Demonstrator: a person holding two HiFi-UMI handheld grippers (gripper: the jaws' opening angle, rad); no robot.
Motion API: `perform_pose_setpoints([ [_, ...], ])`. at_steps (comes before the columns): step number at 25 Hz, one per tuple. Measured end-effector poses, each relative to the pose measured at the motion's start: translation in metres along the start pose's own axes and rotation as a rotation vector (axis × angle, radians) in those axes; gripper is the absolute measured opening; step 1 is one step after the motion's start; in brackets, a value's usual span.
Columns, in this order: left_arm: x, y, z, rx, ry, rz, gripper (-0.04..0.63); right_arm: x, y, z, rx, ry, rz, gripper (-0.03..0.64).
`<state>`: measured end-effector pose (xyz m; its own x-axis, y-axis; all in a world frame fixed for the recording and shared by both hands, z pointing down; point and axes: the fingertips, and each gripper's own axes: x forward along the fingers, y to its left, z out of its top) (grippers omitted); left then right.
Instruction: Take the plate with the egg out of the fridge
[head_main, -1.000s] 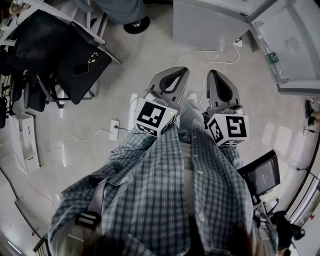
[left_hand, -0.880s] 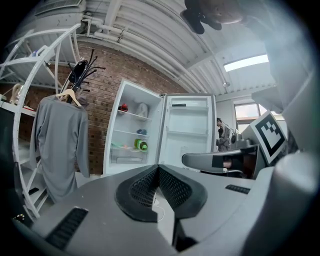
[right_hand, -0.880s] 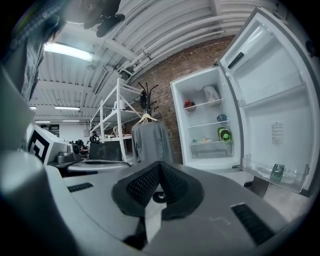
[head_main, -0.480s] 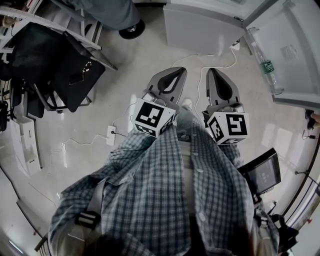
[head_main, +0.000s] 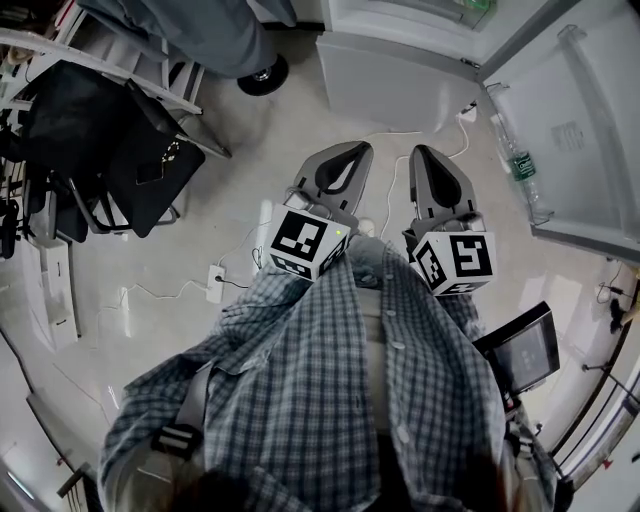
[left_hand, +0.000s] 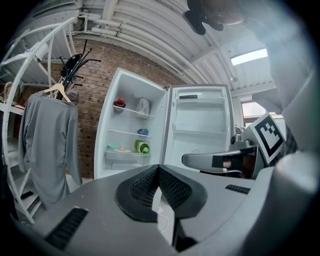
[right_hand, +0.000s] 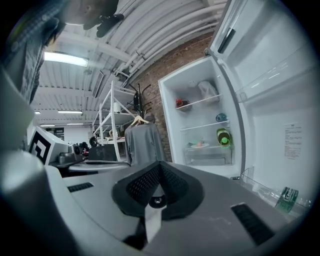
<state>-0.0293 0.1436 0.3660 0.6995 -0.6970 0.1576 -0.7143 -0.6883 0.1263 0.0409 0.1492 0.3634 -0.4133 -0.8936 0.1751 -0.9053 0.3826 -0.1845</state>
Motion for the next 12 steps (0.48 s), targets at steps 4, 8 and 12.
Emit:
perform_pose_setpoints([
  [4,0.020,0.003,0.006,0.006,-0.006,0.015,0.006,0.011,-0.018,0.007,-0.008,-0.008,0.013,0.005],
  [8,0.038,0.004,0.010,0.003,-0.009,0.022,0.006,0.018,-0.032,0.013,-0.012,-0.013,0.024,0.005],
  [12,0.055,-0.001,0.011,0.009,-0.009,0.017,0.006,0.020,-0.048,0.015,-0.024,-0.011,0.017,0.005],
])
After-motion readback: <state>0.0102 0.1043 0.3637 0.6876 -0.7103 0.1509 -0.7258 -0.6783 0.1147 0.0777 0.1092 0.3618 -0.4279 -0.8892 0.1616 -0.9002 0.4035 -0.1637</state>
